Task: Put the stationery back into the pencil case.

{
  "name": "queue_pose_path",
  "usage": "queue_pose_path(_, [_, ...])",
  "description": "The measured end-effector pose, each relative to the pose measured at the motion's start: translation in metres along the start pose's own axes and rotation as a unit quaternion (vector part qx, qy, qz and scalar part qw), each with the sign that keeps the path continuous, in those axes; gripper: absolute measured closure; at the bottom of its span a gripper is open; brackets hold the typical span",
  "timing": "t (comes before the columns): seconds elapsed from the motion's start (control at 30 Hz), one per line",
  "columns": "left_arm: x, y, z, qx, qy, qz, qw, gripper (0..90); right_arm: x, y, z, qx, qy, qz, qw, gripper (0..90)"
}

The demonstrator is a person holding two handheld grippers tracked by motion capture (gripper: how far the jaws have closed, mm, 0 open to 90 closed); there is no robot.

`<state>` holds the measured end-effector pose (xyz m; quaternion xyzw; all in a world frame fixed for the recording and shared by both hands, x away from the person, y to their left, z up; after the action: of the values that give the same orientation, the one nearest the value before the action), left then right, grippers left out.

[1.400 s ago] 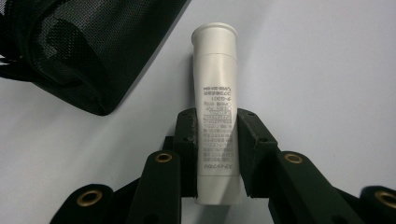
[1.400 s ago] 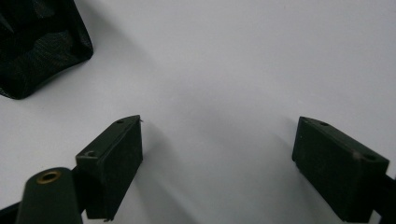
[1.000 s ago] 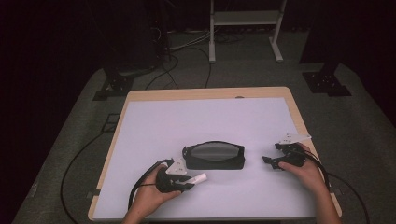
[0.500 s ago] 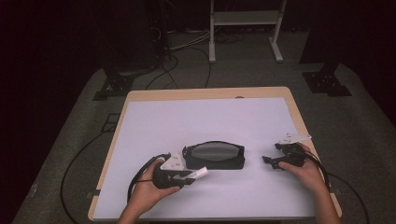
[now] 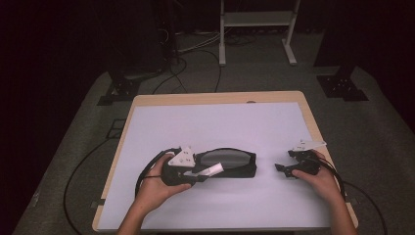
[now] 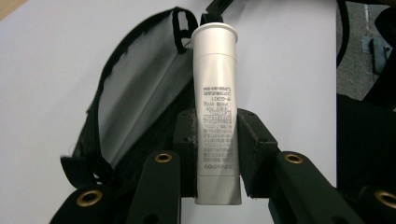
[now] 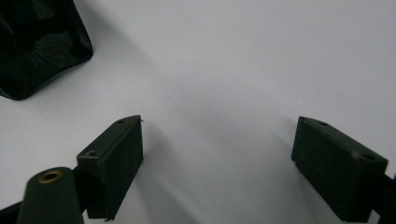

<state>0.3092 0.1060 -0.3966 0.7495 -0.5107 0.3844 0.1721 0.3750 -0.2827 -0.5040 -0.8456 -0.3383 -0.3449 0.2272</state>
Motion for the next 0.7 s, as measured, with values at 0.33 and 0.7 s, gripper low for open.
queue_pose_path(0.33, [0.017,-0.016,0.008,0.001,-0.001,0.021,0.9998,71.1,0.0,0.0,0.0,0.0,0.0,0.0,1.0,15.4])
queue_pose_path(0.7, [0.029,-0.026,0.025,-0.021,-0.004,0.053,0.9984,71.1,0.0,0.0,0.0,0.0,0.0,0.0,1.0,15.5])
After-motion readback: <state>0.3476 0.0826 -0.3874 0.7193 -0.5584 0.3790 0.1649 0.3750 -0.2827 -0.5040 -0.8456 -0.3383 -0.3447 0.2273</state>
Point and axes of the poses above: each handheld gripper's, and its own axes: z roughly forward along the jaws, x roughly out of its top, y roughly to its right, the point moved 3 cm from there along z, roughly forward along the jaws, and after that the axes turned 10 degrees about x, right-handed, at the moved point
